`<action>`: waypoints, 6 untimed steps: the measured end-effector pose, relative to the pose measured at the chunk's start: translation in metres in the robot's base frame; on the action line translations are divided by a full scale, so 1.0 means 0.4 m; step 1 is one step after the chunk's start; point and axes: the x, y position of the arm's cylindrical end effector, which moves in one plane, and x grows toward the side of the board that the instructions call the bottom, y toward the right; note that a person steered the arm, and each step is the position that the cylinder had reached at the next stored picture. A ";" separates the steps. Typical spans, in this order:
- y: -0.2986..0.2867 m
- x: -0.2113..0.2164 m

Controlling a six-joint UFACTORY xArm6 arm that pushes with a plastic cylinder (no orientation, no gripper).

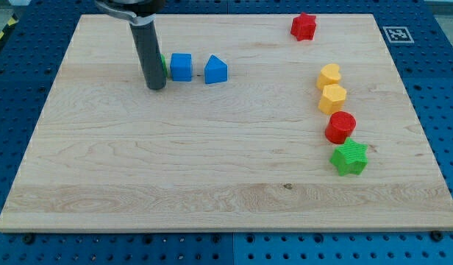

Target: Point at the green star

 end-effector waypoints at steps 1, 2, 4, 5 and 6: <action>0.074 0.235; 0.236 0.428; 0.786 0.544; 0.994 0.514; 0.982 0.450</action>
